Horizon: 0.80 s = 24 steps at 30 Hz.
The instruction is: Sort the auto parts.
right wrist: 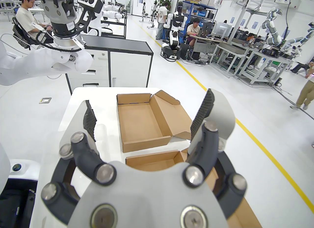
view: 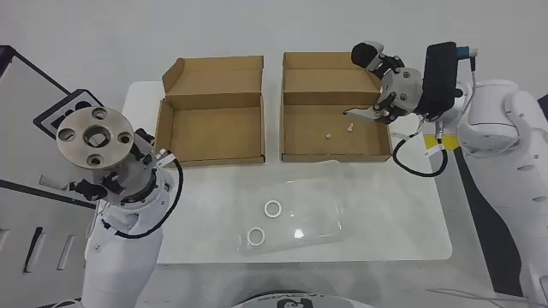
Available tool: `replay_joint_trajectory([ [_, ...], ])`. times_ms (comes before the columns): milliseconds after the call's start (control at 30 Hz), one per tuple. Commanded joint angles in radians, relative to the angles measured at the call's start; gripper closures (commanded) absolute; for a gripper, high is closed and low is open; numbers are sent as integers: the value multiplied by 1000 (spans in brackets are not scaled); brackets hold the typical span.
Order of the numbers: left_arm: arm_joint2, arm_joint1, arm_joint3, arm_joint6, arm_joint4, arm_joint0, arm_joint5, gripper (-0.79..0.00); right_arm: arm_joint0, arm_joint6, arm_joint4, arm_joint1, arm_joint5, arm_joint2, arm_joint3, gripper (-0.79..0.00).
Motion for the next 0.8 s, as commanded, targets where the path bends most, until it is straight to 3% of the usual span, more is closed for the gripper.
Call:
replay_joint_trajectory([
  [0,0,0,0,0,0,0,0,0,0,0,0,0,0,0,0,-785],
  [567,-2,0,1,6,3,0,4,0,0,0,0,0,0,0,0,-785],
  [767,-41,-15,36,197,197,-41,43,0,0,0,0,0,0,0,0,-785],
])
